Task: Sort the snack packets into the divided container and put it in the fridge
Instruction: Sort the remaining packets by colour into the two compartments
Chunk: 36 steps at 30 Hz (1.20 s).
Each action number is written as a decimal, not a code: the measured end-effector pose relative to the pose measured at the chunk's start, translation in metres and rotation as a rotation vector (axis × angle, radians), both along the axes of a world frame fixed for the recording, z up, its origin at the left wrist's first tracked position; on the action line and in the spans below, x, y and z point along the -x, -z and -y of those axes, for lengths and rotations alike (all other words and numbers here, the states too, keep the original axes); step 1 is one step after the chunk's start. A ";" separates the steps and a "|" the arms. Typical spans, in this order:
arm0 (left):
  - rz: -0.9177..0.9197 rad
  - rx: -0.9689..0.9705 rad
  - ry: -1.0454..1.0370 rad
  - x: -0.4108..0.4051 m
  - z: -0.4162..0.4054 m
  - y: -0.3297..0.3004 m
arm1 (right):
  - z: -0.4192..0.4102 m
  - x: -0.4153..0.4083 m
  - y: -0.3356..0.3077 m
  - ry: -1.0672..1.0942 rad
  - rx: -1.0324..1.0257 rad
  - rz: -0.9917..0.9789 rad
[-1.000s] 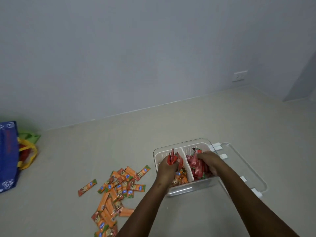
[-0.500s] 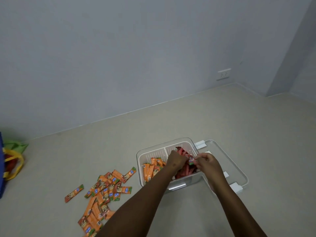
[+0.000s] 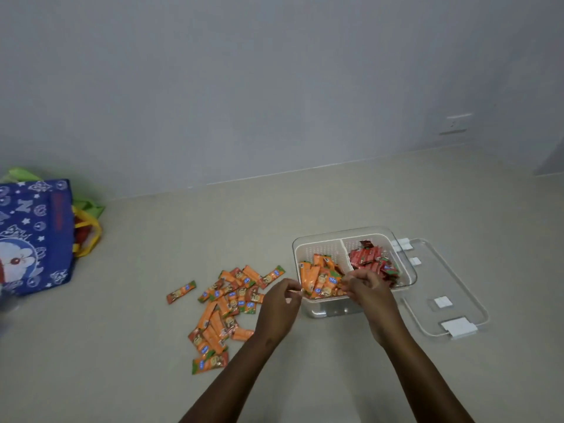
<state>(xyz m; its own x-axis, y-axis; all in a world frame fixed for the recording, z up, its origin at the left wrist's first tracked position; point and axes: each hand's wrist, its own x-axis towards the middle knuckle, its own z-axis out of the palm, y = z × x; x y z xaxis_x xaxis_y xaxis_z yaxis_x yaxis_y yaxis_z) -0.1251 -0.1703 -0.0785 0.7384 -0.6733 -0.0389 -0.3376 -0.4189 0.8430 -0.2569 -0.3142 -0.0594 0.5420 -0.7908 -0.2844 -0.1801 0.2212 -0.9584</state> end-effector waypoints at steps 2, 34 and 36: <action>-0.015 0.008 -0.081 -0.015 -0.042 0.009 | -0.030 -0.018 0.002 -0.057 -0.003 -0.007; 0.287 -0.556 0.178 -0.092 -0.212 0.119 | -0.167 -0.147 0.088 -0.339 0.080 -0.437; 0.270 -0.504 0.136 -0.091 -0.211 0.120 | -0.155 -0.157 0.093 -0.365 0.272 -0.490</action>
<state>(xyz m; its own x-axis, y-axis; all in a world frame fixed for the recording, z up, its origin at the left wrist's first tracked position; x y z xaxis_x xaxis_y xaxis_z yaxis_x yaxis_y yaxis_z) -0.0338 0.0410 -0.1985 0.6746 -0.7101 -0.2016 -0.5917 -0.6835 0.4275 -0.1003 -0.1596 -0.1521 0.6478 -0.6592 -0.3818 -0.6260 -0.1751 -0.7599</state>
